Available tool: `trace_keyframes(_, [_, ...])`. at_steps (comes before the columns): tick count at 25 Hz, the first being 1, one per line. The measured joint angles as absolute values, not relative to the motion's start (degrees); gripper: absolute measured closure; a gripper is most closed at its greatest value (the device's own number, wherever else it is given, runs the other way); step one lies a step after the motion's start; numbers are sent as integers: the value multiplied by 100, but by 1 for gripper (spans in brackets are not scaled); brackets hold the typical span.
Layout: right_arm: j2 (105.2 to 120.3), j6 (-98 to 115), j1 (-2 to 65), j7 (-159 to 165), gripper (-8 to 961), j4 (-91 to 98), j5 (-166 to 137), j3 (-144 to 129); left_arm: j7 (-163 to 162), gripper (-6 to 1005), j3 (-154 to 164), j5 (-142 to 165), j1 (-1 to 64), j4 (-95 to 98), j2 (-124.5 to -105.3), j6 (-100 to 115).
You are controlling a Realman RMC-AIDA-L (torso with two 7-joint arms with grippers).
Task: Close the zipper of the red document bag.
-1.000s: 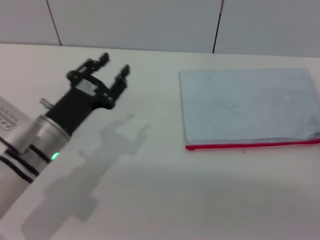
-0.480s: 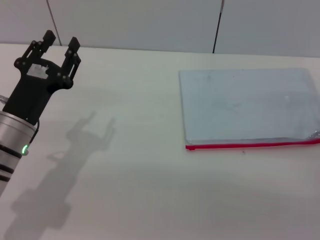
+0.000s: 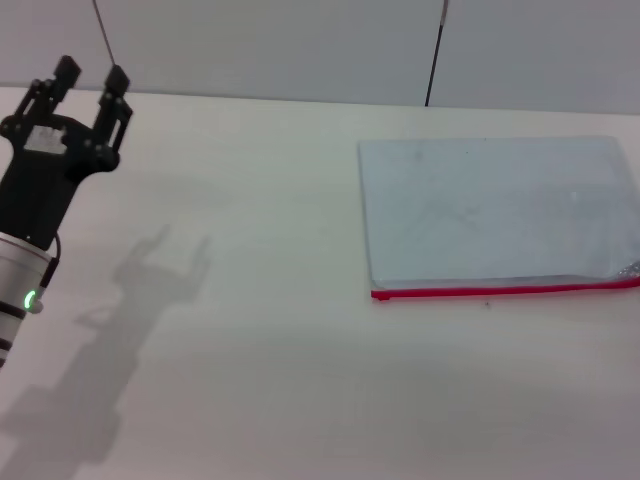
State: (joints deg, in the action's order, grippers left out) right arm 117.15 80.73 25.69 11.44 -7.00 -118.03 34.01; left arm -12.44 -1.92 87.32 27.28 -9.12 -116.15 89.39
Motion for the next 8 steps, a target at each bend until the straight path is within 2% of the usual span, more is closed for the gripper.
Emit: trace_keyframes(8, [11715,8057,2558,1141,267,-704,-11804,3386,-1251,459,-239,8590,2707,-916,-11619,8936])
